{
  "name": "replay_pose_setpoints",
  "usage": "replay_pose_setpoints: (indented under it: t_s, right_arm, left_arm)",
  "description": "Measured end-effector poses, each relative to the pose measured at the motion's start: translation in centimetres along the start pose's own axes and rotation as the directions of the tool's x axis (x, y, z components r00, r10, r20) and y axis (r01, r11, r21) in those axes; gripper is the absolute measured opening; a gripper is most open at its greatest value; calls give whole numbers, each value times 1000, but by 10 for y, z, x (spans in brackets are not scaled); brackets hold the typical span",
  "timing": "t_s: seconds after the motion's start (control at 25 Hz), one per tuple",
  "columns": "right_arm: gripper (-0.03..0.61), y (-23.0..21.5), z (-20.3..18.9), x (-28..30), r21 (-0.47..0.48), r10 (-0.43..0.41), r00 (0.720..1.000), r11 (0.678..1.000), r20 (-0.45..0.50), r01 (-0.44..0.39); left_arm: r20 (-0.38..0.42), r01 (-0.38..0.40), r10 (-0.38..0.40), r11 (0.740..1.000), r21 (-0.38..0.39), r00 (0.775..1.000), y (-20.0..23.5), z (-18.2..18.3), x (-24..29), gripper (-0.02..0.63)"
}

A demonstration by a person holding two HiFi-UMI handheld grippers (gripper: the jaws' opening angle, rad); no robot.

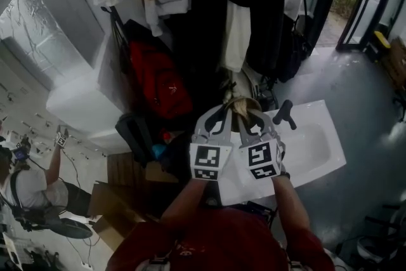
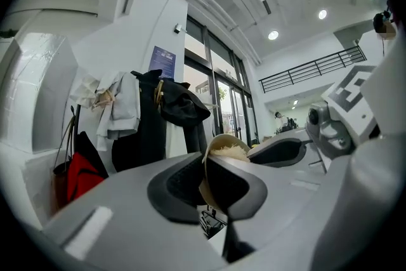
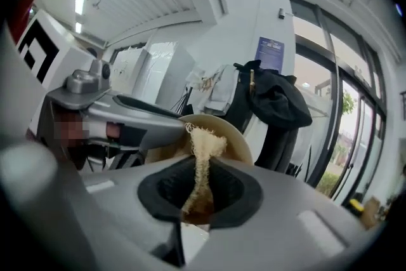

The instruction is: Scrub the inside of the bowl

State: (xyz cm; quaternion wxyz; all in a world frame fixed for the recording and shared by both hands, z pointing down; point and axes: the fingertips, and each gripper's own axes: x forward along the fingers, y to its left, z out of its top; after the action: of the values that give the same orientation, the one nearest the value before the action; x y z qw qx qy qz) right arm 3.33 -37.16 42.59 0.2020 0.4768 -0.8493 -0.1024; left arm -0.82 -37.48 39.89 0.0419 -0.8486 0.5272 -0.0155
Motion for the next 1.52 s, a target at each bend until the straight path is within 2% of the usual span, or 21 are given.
replay_pose_setpoints:
  t_s: [0.12,0.2,0.28,0.4,0.48,0.6,0.84,0.92,0.96,1.04,1.28,1.36,1.52]
  right_arm:
    - [49,4,-2,-1,-167,7,1000,986,-24,-11]
    - [49,8,-2,-1,-293,6,999,956,-37,-16]
    - [49,12,-3,-2,-417,-2,999,908,-50,-19]
    - [49,14,-2,-5,-576,-21,998,817,-63,-19]
    - [49,15,-3,-4,-674,-32,997,738,-67,-22]
    - [49,21,-3,-4,-807,-30,997,589,-74,-43]
    - [49,40,-23,-5,-945,-13,991,304,-132,-122]
    - [49,43,-30,-5,-964,-14,989,228,-144,-137]
    - [49,43,-31,-5,-968,-13,989,206,-147,-141]
    - [49,43,-31,-5,-970,-10,989,195,-149,-144]
    - [49,44,-30,-4,-964,-14,988,222,-155,-148]
    - [49,44,-30,-4,-955,-9,988,258,-157,-149]
    - [49,41,-22,-4,-922,-1,989,364,-145,-135]
  left_arm:
    - [-4,13,-13,1000,-1,1000,-2,1,-1,29]
    - [-5,19,-19,1000,-1,1000,-3,2,-1,29]
    - [-4,23,-23,1000,0,1000,-5,4,-2,29]
    - [-7,30,-30,1000,-3,1000,-7,5,-4,29]
    - [-9,35,-35,999,-3,999,-6,5,-3,31]
    - [-10,37,-38,999,-6,999,-5,6,-4,31]
    - [-21,43,-43,999,-8,999,-5,5,-4,31]
    - [-34,44,-45,999,-8,998,-5,2,-4,31]
    - [-36,44,-44,999,-9,998,-5,1,-4,31]
    - [-36,42,-43,999,-12,998,-5,1,-5,31]
    - [-33,39,-40,999,-19,999,-3,3,-5,31]
    - [-33,37,-38,999,-20,999,-3,2,-5,31]
    - [-23,37,-38,999,-25,999,-3,2,-6,31]
